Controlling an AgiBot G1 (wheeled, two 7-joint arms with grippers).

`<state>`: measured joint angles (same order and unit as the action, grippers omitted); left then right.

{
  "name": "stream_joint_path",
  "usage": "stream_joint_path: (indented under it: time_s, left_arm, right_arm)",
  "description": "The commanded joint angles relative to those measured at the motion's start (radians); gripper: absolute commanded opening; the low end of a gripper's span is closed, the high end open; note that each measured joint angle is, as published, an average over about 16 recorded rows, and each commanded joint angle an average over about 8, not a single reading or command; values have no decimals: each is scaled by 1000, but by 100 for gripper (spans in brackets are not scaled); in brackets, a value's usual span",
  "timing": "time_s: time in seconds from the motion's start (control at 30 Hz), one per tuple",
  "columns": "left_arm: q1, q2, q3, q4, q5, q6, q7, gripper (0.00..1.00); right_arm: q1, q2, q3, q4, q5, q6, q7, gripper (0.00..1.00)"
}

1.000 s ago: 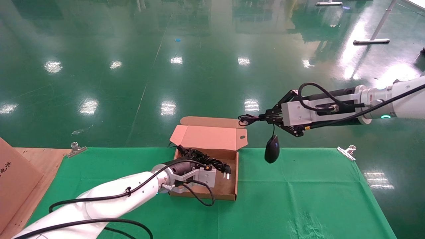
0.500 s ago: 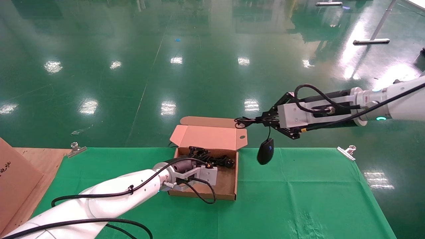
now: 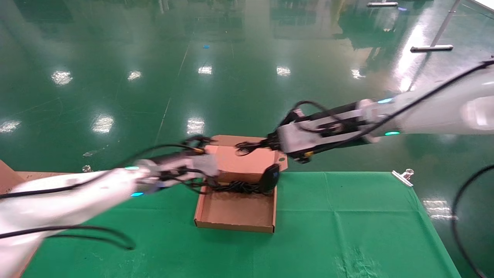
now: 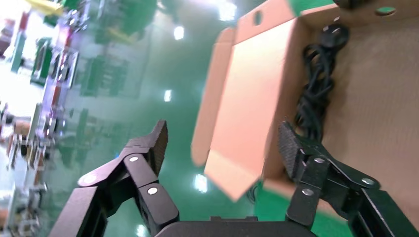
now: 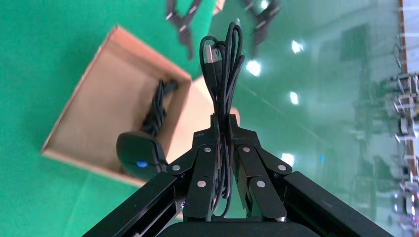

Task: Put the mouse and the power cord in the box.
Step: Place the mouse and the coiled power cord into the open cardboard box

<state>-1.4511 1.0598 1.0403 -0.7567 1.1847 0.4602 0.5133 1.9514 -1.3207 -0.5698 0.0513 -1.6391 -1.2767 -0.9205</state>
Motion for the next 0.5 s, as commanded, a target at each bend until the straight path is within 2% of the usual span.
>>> stream_joint_path:
  time_s: [0.03,0.13,0.3,0.4,0.5]
  left_arm:
    - [12,-74,-30,-64,-39,20,-5,100]
    - [45,-199,-55,-180,-72,22,-39,100]
    - [107,-387,-72,-351,-99,0,-97,100]
    - [137,-465,-74,-409,-108,-20,-127,100]
    - [159,-509,-73,-431,-114,-36,-147,100]
  right_arm:
    - [-4,-31,-1,-2,-5,9,3,0]
    - [-38,-49,-16,67,-4,31,46,0]
    - [-120,-59,-80,250,28,88,161,0]
    - [-169,-60,-149,357,62,138,233,0]
    - [-209,-59,-228,437,99,200,293,0]
